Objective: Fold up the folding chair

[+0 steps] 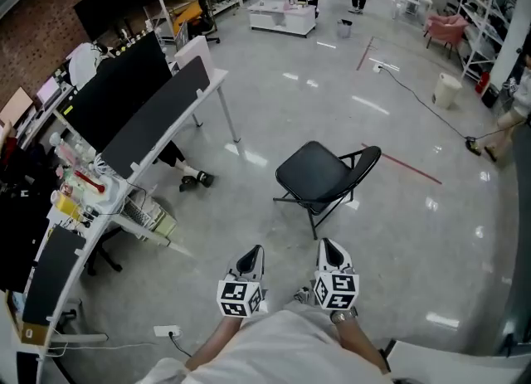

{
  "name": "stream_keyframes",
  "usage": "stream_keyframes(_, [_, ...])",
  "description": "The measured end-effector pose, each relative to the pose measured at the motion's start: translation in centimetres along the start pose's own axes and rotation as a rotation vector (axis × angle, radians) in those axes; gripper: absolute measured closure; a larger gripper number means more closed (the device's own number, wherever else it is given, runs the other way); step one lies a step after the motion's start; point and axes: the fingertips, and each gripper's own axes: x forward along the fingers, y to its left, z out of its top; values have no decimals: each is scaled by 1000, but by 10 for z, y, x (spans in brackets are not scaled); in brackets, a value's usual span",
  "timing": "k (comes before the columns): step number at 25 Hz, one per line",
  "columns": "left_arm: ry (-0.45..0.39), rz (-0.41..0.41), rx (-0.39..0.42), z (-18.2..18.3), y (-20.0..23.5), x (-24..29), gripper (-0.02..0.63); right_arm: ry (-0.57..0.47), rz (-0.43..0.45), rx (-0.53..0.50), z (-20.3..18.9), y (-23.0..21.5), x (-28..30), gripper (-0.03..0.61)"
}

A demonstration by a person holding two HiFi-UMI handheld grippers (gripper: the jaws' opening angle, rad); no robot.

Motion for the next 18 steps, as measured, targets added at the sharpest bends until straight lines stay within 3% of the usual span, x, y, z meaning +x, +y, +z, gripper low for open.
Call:
stream_keyframes(5, [3, -25, 26, 17, -19, 46, 601, -25, -13, 30, 23, -40, 31, 574])
stream_keyframes(18, [48, -95, 59, 30, -28, 119, 601, -30, -92, 101, 31, -96, 67, 574])
